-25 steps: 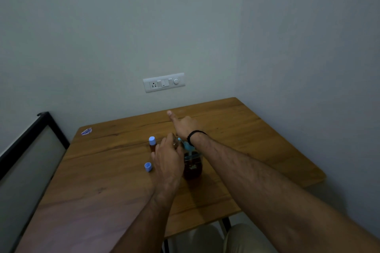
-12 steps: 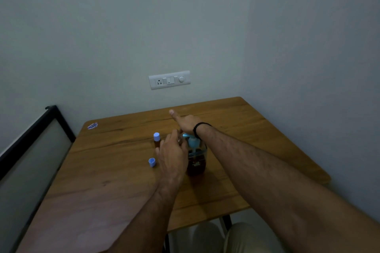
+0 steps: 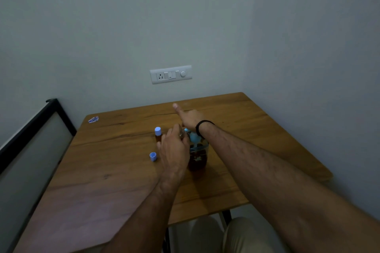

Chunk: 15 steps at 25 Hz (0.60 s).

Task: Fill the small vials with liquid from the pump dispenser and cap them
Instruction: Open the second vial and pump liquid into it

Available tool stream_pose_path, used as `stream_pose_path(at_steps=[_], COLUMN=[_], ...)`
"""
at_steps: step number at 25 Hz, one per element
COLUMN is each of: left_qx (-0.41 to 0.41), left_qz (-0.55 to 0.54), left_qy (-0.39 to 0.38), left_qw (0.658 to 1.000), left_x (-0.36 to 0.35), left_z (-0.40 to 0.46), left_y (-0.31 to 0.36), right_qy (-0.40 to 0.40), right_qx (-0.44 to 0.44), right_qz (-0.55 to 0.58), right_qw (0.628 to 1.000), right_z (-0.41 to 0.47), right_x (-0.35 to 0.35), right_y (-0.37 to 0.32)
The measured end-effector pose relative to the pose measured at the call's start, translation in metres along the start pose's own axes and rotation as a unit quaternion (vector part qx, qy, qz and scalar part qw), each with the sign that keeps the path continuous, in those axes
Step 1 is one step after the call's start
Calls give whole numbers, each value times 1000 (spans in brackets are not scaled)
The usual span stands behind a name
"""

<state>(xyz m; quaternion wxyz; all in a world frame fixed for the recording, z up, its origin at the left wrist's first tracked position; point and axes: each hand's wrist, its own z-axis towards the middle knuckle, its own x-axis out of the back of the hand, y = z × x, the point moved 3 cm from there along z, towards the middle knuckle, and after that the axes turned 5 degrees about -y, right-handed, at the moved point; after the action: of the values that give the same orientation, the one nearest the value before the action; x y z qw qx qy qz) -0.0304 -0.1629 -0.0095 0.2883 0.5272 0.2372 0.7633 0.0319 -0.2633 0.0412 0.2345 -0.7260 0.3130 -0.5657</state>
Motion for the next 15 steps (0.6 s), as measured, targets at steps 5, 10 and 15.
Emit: stream_pose_path(at_steps=[5, 10, 15], left_qx=[-5, 2, -1], left_qz=[-1, 7, 0], left_qy=[-7, 3, 1], left_qw=[1000, 1000, 1000], left_x=[-1, -2, 0], left_z=[-1, 1, -1], left_y=[-2, -2, 0], right_qy=[21, 54, -23], right_qx=[-1, 1, -12], right_qz=[-31, -12, -2], right_qw=[999, 998, 1000], right_z=[-1, -3, -10], right_x=[1, -1, 6], right_y=[-1, 3, -4])
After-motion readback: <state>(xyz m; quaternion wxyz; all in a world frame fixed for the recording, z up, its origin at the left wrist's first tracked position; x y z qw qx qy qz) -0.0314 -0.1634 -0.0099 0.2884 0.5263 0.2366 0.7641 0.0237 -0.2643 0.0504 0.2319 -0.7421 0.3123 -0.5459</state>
